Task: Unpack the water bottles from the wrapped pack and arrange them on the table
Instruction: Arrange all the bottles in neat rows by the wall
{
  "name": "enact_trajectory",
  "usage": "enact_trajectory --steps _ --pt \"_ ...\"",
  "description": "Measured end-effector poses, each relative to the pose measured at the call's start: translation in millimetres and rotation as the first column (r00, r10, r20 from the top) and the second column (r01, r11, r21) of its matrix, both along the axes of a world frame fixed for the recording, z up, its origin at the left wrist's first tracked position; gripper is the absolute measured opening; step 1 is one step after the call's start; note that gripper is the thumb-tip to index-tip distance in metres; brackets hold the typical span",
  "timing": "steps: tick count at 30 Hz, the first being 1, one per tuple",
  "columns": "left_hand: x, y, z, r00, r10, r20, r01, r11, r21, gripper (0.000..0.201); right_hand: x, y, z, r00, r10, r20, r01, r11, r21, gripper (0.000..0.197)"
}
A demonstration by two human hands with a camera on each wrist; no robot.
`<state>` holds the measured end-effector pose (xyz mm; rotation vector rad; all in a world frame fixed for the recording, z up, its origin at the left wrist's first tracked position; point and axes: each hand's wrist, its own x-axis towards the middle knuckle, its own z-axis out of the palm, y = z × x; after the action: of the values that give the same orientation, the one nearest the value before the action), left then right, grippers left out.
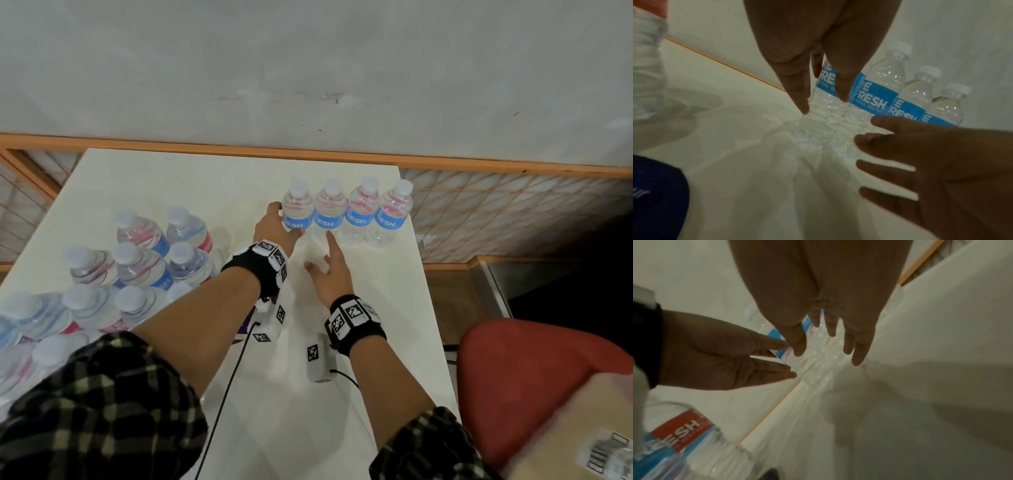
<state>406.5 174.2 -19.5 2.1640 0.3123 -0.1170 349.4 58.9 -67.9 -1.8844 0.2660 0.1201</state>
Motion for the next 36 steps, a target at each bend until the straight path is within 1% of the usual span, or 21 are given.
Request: enact_trajectory --steps 1,3,4,5,7,10,12,14,18,24,30,36 --pt "1.5 1.0 2.1 1.0 -0.009 0.008 0.009 1.0 -0.005 0.064 1.1 -1.7 8.9 0.997 -0.072 0.039 0.071 0.997 0.022 0.067" --pt "5.0 2.6 6.8 0.998 -0.041 0.038 0.042 0.999 -0.022 0.071 7.1 -6.8 34.8 0.965 -0.211 0.153 0.2 0.976 0.083 0.056" --pt "6.5 3.1 8.9 0.997 -0.059 0.049 0.06 0.998 -0.023 0.071 12.2 -9.7 50.0 0.946 -0.242 0.215 0.23 0.97 0.081 0.052" --pt "7.7 3.1 10.8 0.996 -0.071 0.051 0.072 0.997 -0.02 0.067 19.6 -12.8 63.4 0.934 -0.237 0.268 0.233 0.971 0.045 0.05" --pt "9.5 3.0 13.7 0.996 -0.073 0.041 0.074 0.997 -0.02 0.062 36.7 -16.9 84.1 0.937 -0.147 0.317 0.185 0.978 -0.095 0.048" --pt "11.3 1.6 17.1 0.998 -0.063 0.022 0.064 0.998 -0.02 0.061 58.1 -17.3 96.1 0.972 0.02 0.234 0.062 0.939 -0.338 0.052" --pt "13.5 1.8 19.4 0.998 -0.069 0.002 0.069 0.998 0.005 0.063 64.8 -16.1 95.3 0.978 0.073 0.195 0.019 0.9 -0.435 0.053" --pt "15.8 2.8 21.8 0.996 -0.085 -0.014 0.085 0.996 0.025 0.063 68.8 -16.1 94.9 0.977 0.082 0.196 0.024 0.874 -0.485 0.052" --pt "18.3 5.6 23.0 0.993 -0.112 -0.031 0.113 0.992 0.06 0.063 73.2 -14.7 94.6 0.979 0.069 0.191 0.041 0.854 -0.518 0.049" --pt "20.3 6.7 22.6 0.991 -0.126 -0.034 0.128 0.99 0.067 0.063 72.9 -16.9 96.8 0.977 0.086 0.194 0.034 0.839 -0.543 0.047" --pt "20.7 6.2 23.6 0.991 -0.129 -0.04 0.132 0.988 0.075 0.064 73.8 -21.2 97.2 0.981 0.104 0.161 0.005 0.827 -0.562 0.051" --pt "20.3 5.9 24.5 0.99 -0.135 -0.046 0.138 0.987 0.085 0.063 72.5 -20.1 96.8 0.983 0.106 0.15 -0.006 0.836 -0.549 0.053"
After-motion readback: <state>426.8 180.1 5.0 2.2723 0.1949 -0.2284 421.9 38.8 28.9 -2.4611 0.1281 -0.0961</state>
